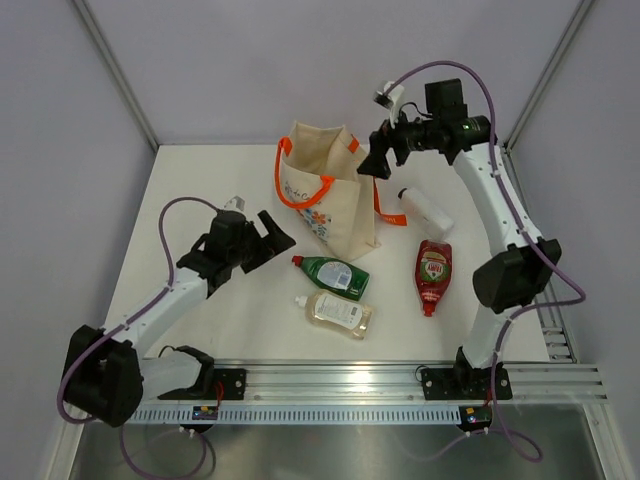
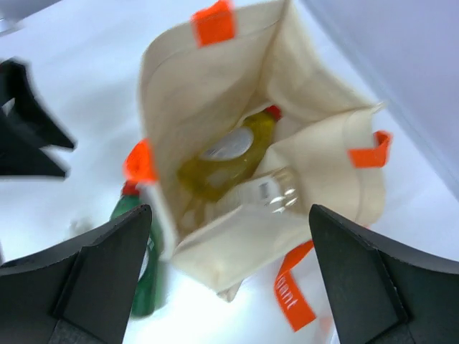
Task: Place the personal care products into the canvas bag
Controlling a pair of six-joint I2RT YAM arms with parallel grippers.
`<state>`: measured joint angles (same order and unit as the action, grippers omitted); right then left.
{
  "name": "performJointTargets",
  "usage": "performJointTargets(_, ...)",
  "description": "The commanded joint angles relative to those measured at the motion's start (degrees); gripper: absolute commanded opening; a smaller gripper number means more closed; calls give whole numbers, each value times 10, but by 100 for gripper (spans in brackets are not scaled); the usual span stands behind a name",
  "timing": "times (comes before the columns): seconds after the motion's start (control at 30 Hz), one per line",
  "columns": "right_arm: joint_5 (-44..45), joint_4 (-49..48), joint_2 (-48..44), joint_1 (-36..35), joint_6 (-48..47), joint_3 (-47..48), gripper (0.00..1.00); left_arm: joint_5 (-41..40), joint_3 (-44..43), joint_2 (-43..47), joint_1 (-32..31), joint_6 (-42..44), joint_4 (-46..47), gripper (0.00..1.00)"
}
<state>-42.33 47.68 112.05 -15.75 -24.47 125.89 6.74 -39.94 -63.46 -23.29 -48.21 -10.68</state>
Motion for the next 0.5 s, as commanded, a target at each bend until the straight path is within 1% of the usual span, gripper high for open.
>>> performJointTargets(0.0, -109, 43, -105, 5, -123, -149, 99, -39, -29, -56, -15, -62, -36, 98)
performJointTargets(0.03, -142, 94, -123, 8, -198, -205, 100, -42, -33, -70, -20, -69, -43, 98)
performJointTargets(0.1, -158, 168, -157, 5, -289, -250, 97, -65, -53, -96, -36, -106, -85, 98)
performJointTargets(0.13, -158, 214, -169, 3, -344, -303, 96, -65, -59, -119, -40, -114, -95, 98)
performJointTargets(0.17, -152, 226, -194, -2, -358, -332, 95, -85, -65, -127, -44, -126, -112, 98)
performJointTargets(0.2, -139, 225, -208, -12, -360, -365, 92, -88, -69, -133, -50, -129, -115, 98)
performJointTargets(0.23, -103, 210, -222, -41, -354, -429, 91, -89, -68, -137, -52, -131, -112, 98)
performJointTargets(0.27, -84, 192, -255, -59, -345, -460, 90, -92, -67, -136, -54, -131, -109, 98)
performJointTargets(0.3, -41, 118, -273, -78, -290, -530, 90, -94, -67, -136, -55, -131, -109, 98)
performJointTargets(0.33, -11, 63, -307, -119, -244, -563, 91, -97, -66, -135, -55, -129, -109, 99)
performJointTargets(0.37, 28, 13, -319, -141, -192, -591, 92, -100, -67, -135, -55, -126, -118, 99)
performJointTargets(0.4, 104, -65, -323, -165, -117, -627, 93, -103, -68, -133, -55, -124, -123, 98)
performJointTargets(0.43, 136, -91, -319, -209, -91, -636, 93, -114, -68, -126, -55, -120, -130, 99)
performJointTargets(0.47, 169, -114, -313, -228, -62, -642, 93, -119, -68, -119, -55, -114, -146, 99)
